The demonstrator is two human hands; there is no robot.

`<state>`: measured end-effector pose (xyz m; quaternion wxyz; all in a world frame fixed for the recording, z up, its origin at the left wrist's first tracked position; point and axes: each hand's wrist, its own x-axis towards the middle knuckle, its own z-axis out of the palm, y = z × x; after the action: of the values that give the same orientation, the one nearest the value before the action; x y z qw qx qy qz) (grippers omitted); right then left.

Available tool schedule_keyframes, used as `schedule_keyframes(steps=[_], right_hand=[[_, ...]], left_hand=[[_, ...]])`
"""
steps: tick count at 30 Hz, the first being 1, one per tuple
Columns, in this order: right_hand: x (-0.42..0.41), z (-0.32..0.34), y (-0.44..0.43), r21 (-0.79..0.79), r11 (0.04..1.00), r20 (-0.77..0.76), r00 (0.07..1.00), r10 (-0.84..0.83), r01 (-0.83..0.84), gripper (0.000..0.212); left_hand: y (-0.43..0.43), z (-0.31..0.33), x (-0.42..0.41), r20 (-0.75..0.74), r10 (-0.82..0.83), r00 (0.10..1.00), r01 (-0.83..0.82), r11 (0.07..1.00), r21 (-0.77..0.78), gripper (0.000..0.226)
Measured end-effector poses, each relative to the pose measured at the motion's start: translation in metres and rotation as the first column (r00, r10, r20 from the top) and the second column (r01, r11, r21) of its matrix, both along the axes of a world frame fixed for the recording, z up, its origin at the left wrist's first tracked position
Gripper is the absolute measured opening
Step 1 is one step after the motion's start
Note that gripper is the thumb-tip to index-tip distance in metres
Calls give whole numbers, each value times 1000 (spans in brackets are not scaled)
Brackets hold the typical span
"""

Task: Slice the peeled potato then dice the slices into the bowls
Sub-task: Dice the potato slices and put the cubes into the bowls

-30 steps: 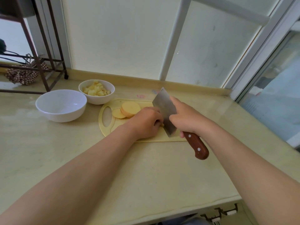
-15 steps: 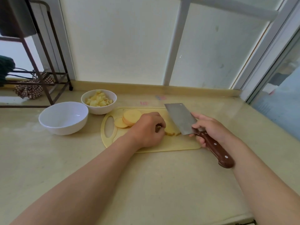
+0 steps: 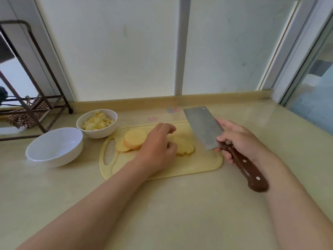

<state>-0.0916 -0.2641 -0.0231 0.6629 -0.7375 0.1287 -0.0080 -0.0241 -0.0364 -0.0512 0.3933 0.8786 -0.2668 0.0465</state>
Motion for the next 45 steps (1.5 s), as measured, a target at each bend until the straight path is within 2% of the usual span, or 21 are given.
schedule_keyframes(steps=[2,4,7,13,26,29,34,45], right_hand=[[-2,-2,-1,-85,996,-30,999,-29,27,66],[-2,-5,-2,-126,991,-43,998,-47,41,75],[0,-8,-3,-134,990,-45,998,-54,48,80],[0,-9,-1,-177,984,-48,998,-26,17,78],[-5,-6,1,-172,985,-62,998,-8,-3,78],[-7,-3,1,-194,981,-63,998,-13,1,77],[-17,4,3,-275,960,-71,997,26,-45,71],[-7,24,25,-462,868,-139,981,132,-182,81]], left_hand=[[-1,-1,1,21,-48,999,44,984,174,54],[-4,4,0,7,-88,996,83,964,253,62],[-4,8,-2,-62,-136,989,149,932,331,62],[-1,10,-5,-96,-190,977,213,891,401,56],[-20,24,-8,-133,-139,981,191,803,565,51],[-18,27,-7,-130,-136,982,187,798,573,52],[-3,26,-1,-108,-91,990,134,843,521,54],[-1,17,-5,-78,-45,996,72,916,395,44]])
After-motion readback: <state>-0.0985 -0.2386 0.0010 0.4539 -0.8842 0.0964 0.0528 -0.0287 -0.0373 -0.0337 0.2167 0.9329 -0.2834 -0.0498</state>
